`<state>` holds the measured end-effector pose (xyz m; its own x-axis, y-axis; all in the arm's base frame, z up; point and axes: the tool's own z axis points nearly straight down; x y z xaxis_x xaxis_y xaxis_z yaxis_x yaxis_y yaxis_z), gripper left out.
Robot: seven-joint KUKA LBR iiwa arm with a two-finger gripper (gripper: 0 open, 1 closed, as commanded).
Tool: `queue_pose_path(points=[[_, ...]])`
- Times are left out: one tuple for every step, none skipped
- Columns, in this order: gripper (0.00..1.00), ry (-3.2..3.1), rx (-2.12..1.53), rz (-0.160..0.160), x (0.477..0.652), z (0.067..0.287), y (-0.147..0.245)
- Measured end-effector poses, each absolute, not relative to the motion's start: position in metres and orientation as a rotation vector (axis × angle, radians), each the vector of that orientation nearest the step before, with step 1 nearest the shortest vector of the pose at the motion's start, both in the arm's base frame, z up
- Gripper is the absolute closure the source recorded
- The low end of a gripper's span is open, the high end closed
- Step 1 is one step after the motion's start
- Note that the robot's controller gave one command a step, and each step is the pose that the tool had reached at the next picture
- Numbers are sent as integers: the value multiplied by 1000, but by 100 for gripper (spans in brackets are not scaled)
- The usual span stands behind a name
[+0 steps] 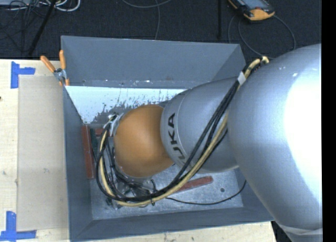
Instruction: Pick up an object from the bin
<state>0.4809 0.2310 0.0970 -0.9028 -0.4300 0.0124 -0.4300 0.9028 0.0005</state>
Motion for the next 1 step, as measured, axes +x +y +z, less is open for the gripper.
queue_pose_path(points=[[100, -3061, 692, 1, 483, 120, 232]])
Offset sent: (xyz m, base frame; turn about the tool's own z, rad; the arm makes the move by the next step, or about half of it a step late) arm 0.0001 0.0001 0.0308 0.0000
